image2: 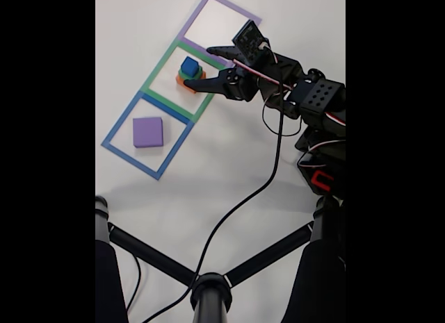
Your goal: Tower of hanoi
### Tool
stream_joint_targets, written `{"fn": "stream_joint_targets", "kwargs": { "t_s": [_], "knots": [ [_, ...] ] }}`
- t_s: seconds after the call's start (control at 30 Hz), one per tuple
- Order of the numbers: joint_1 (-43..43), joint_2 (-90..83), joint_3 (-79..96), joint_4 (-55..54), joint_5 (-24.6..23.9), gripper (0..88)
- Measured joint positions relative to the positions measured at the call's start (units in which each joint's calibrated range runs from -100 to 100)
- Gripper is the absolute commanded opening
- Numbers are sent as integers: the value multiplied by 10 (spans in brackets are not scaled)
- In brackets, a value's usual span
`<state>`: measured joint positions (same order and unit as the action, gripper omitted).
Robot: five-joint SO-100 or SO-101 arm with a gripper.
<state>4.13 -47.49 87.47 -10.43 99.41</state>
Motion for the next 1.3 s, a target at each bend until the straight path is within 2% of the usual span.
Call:
{"fn": "stream_joint_targets", "kwargs": {
  "t_s": [0.37,0.77,1.3],
  "knots": [
    [0,177,13,-210,0,283],
    [0,331,3,-352,0,269],
    [-25,432,-48,-420,0,238]
  ]
}}
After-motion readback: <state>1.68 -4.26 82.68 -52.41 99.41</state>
